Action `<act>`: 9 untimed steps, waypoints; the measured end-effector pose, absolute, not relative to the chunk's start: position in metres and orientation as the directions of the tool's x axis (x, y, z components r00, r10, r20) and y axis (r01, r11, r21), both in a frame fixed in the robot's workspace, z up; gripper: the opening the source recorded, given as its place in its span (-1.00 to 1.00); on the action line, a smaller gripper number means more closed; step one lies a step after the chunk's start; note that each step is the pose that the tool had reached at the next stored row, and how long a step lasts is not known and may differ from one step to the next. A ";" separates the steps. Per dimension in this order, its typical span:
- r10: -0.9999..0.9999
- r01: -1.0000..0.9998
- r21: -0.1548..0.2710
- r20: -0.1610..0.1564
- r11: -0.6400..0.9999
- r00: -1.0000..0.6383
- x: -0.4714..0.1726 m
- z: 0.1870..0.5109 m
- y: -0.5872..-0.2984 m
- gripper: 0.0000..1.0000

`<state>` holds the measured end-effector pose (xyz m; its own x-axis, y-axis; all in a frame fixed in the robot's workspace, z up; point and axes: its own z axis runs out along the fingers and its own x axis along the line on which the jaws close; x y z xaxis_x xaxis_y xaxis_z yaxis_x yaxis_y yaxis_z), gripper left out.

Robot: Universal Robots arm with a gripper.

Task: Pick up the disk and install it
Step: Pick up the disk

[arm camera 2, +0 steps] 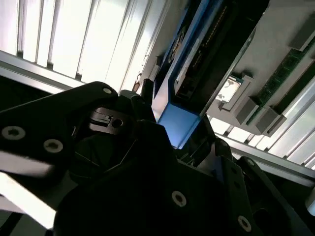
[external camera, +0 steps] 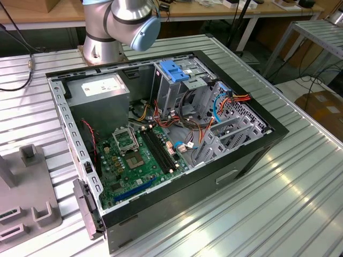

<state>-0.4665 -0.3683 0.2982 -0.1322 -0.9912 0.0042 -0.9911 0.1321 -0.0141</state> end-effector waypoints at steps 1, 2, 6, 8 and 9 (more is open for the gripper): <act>-0.991 -0.991 -0.014 0.004 0.132 -0.132 -0.466 0.297 -0.363 0.06; -0.991 -0.991 -0.014 0.004 0.132 -0.132 -0.467 0.297 -0.363 0.03; -0.991 -0.991 -0.014 0.004 0.132 -0.132 -0.467 0.297 -0.367 -0.12; -0.991 -0.991 -0.014 0.005 0.132 -0.132 -0.467 0.297 -0.368 -0.12; -0.991 -0.991 -0.014 0.005 0.132 -0.132 -0.467 0.297 -0.368 -0.12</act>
